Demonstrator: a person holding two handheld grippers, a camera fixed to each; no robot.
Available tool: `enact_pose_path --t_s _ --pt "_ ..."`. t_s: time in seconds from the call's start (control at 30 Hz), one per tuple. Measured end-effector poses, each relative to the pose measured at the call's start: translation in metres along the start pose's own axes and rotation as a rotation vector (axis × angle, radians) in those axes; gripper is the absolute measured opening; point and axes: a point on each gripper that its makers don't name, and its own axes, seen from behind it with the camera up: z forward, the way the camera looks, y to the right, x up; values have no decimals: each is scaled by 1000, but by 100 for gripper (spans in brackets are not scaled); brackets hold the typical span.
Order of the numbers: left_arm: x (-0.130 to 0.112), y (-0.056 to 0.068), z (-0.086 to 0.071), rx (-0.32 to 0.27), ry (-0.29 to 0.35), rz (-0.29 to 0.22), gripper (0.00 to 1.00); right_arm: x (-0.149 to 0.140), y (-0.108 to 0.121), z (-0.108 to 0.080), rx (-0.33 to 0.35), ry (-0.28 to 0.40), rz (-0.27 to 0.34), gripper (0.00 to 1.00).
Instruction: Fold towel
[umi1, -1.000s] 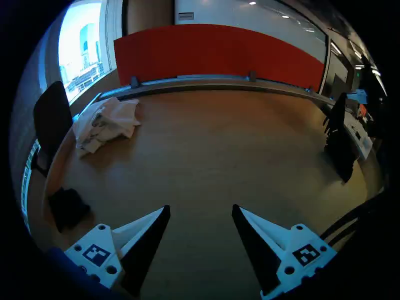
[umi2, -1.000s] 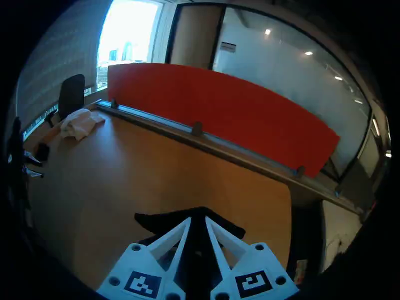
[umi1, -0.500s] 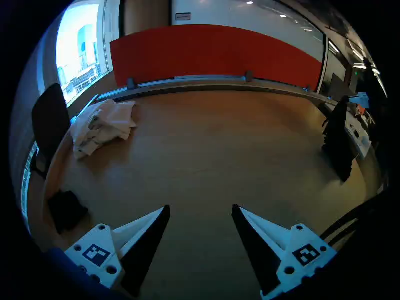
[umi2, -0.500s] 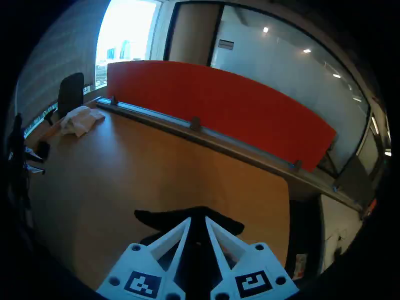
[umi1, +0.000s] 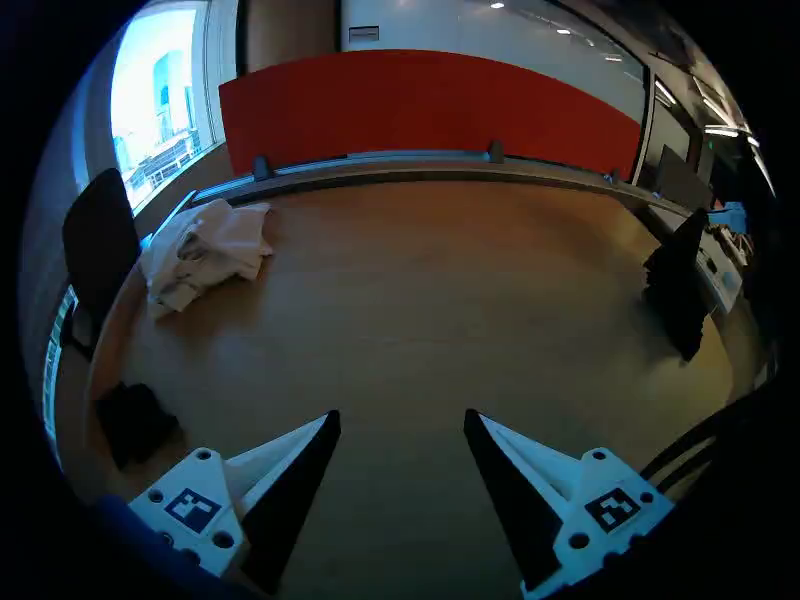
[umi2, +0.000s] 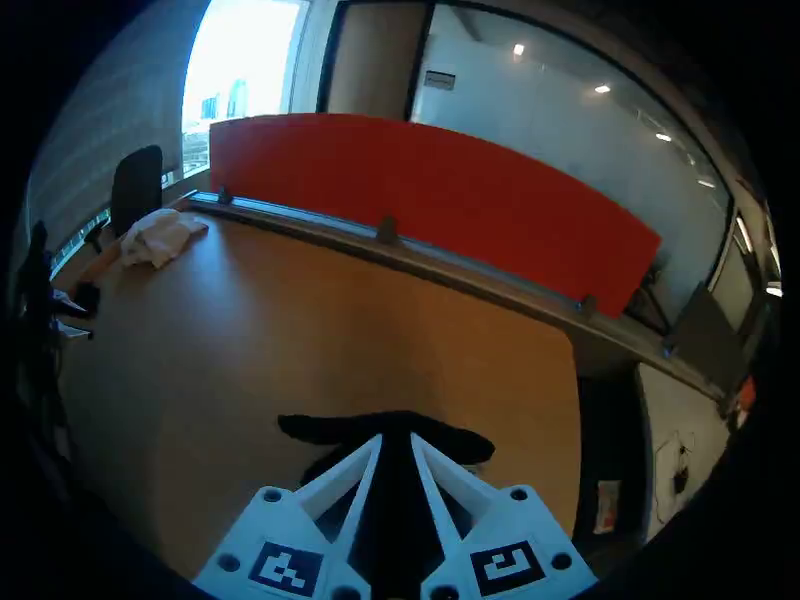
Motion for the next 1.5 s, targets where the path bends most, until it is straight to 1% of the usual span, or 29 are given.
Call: enact_pose_path --t_s 0.5,0.8,1.0,1.1,1.27,1.5 --pt "1 1 -1 -15 8 17 92 -37 -8 -17 -19 -38 26 4" --pt "3 1 -2 -18 14 21 92 -38 -19 -21 -15 -36 25 4" --pt "2 -2 -4 -15 16 19 92 -41 -24 -23 -17 -38 23 4" --pt "1 -4 -5 -12 16 19 92 -49 -21 -25 -29 -49 28 4" --pt "0 -7 -6 -9 14 18 92 -76 -11 -26 -58 -83 64 4" --pt "-1 -9 -7 -3 8 27 92 -127 17 -25 -120 -148 138 4"
